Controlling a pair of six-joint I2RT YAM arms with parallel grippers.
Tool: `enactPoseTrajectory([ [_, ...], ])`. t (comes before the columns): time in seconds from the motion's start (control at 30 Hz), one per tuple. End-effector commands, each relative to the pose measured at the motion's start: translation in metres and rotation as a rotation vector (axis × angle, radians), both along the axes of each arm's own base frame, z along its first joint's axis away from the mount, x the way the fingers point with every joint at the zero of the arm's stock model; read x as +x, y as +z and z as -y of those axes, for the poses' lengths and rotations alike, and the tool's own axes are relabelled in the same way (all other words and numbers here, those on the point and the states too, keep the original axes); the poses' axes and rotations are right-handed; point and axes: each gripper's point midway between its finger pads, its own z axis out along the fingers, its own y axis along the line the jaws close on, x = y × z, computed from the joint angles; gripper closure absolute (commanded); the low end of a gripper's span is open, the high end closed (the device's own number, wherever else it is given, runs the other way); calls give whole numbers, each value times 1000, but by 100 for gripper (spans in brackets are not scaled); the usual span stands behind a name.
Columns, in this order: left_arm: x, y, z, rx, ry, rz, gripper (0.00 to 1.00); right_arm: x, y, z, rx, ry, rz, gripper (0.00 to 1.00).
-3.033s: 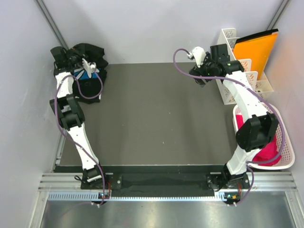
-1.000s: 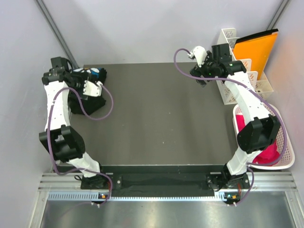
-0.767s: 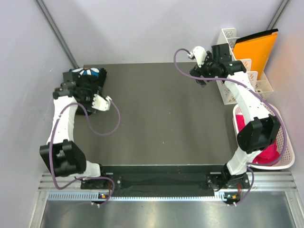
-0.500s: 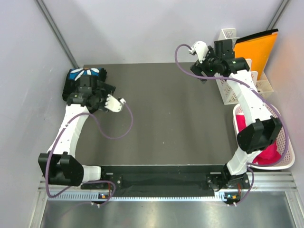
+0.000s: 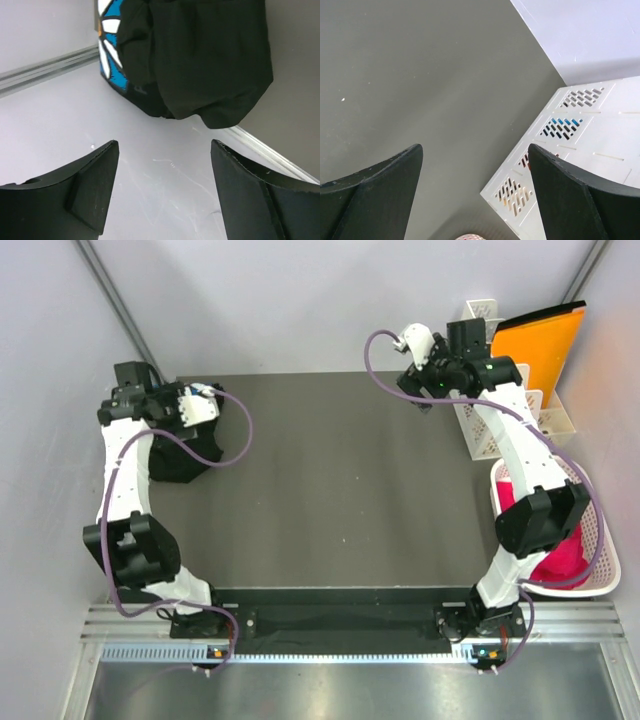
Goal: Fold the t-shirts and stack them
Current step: Neatly place the folded tshirt to the corner
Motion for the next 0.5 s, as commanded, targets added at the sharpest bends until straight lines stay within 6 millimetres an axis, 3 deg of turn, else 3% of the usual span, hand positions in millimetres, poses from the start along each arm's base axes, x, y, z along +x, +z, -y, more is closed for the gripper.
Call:
enactPoseTrajectory([
  [0.0, 0, 21, 24, -130, -102, 32, 21, -2, 22, -1, -9, -2, 55, 13],
  [0.1, -13, 22, 13, -135, -149, 45, 19, -4, 18, 3, -35, -11, 53, 13],
  [0.13, -19, 13, 6, -129, -154, 25, 19, -4, 18, 4, -45, -12, 53, 13],
  [0.17, -24, 11, -15, -95, -145, 26, 19, -4, 14, 7, -55, -18, 47, 12],
  [0.23, -34, 3, -38, -76, -131, -2, 19, -7, 11, 8, -72, -9, 37, 12],
  [0.27, -40, -6, -66, -56, -114, -25, 19, -7, 7, 9, -84, -10, 25, 12],
  [0.3, -45, -11, -80, -53, -105, -47, 19, -10, 5, 10, -94, -7, 14, 12],
  [0.33, -48, -6, -93, -25, -116, -62, 19, -10, 0, 10, -110, 2, 5, 12],
  [0.4, -57, -22, -131, -35, -70, -122, 20, -9, -3, 11, -136, 5, -7, 12],
  [0.43, -53, -10, -146, 2, -80, -100, 20, -8, -4, 12, -151, 7, -5, 12],
  [0.47, -62, -25, -163, -35, -55, -144, 20, -5, -5, 13, -165, -1, -4, 12],
])
